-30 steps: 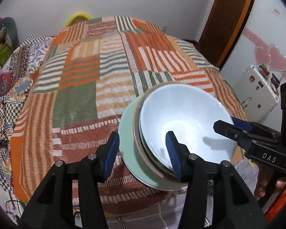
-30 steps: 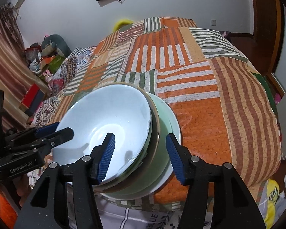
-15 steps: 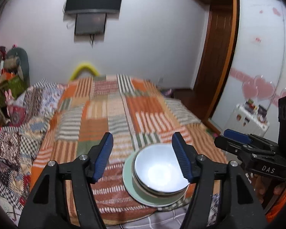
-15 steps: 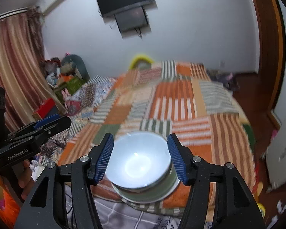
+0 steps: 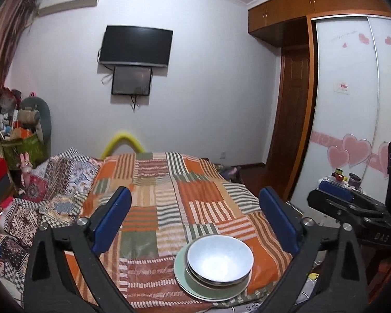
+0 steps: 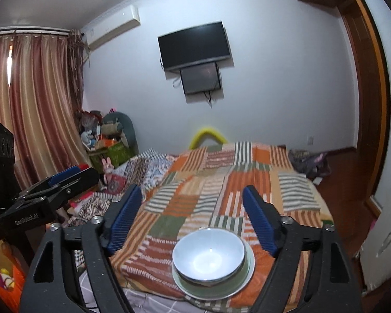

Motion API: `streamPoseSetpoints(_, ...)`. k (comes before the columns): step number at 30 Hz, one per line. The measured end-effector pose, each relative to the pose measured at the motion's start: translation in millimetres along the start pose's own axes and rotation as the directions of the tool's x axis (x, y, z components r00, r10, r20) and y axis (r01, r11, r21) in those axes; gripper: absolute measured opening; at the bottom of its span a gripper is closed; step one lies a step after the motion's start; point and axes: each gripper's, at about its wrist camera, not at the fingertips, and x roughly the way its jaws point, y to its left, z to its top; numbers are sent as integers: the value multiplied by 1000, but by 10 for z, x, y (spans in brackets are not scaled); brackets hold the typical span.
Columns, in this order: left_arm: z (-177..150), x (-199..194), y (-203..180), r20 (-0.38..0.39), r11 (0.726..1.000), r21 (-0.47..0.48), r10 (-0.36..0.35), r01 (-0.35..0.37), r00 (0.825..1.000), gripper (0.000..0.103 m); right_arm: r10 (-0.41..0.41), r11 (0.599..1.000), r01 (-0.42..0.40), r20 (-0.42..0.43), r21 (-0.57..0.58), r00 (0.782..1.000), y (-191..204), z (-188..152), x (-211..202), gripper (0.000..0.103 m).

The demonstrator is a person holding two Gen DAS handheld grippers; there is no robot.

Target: Organize plates and bowls

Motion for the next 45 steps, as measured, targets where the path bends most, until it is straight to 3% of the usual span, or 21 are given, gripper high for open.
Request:
streamPoseSetpoints(8, -51, 24, -21, -7, 1000, 16, 18, -18, 1000, 102, -36, 999, 37, 26, -35, 999, 56, -24, 19, 98)
streamPoseSetpoints(45, -163, 93, -7, -27, 1000, 16, 21, -20, 999, 103, -37, 999, 37, 15, -21, 999, 17, -35, -1, 101)
